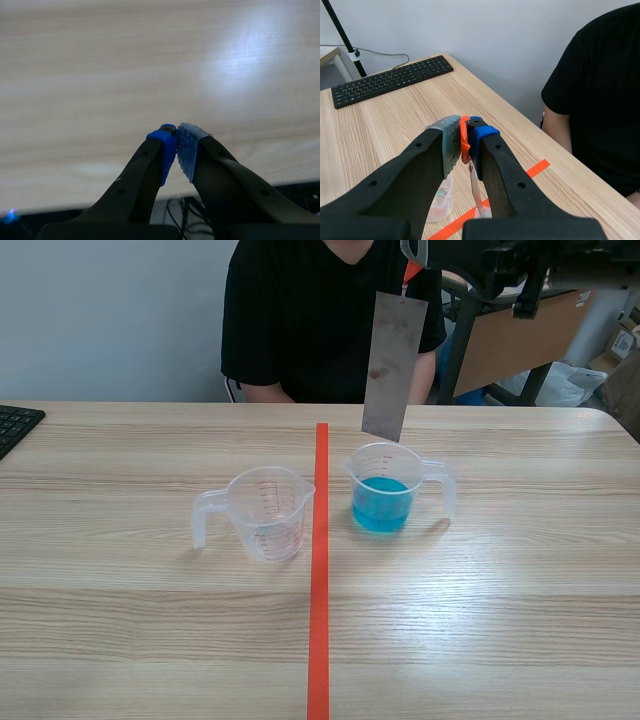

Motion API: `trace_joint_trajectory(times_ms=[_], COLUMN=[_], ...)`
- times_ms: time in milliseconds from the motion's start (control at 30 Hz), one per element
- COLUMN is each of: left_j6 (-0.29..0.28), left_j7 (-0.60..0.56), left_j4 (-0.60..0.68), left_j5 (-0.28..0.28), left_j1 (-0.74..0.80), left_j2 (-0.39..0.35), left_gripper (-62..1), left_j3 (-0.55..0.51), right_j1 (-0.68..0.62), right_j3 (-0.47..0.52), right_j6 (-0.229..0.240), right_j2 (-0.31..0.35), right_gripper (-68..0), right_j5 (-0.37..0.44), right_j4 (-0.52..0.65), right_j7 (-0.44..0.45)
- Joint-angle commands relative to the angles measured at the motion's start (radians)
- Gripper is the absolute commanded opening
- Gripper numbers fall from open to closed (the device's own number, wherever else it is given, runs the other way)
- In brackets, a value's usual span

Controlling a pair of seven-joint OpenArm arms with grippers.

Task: Do the redox reaction experiment.
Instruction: 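Put the plate into the left beaker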

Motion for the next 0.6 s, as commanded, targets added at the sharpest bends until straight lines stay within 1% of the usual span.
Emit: trace_joint_trajectory(times_ms=[0,67,167,233,300,367,467,567], left_j6=[-0.006,-0.006,-0.006,-0.006,-0.006,-0.006,-0.006,-0.006], left_j7=[-0.016,-0.015,-0.010,0.007,0.060,0.093,0.098,0.136], left_j4=[0.018,0.018,0.015,0.015,0.014,0.014,0.014,0.014], left_j5=[0.009,0.041,0.075,0.076,0.076,0.076,0.076,0.076], left_j1=[0.008,0.045,0.076,0.082,0.082,0.081,0.078,0.061], left_j2=[0.030,0.074,0.135,0.169,0.196,0.210,0.214,0.214], left_gripper=[-56.2,-56.2,-56.2,-56.2,-56.2,-56.2,-56.2,-56.2], left_j3=[0.010,0.010,0.010,0.012,0.012,0.023,0.059,0.080], right_j1=[0.021,0.028,0.056,0.079,0.098,0.112,0.126,0.135], right_j3=[0.008,0.001,-0.037,-0.066,-0.092,-0.110,-0.136,-0.158], right_j6=[0.008,0.008,0.008,0.008,0.008,0.008,0.008,0.008], right_j2=[0.005,0.002,0.002,0.002,-0.007,-0.023,-0.053,-0.089], right_gripper=[-66.2,-66.2,-66.2,-66.2,-66.2,-66.2,-66.2,-66.2], right_j5=[0.018,0.018,0.018,0.018,0.017,0.014,-0.003,-0.036], right_j4=[0.023,0.023,0.023,0.023,0.023,0.023,0.023,0.023], right_j7=[0.021,0.028,0.037,0.045,0.055,0.053,0.053,0.053])
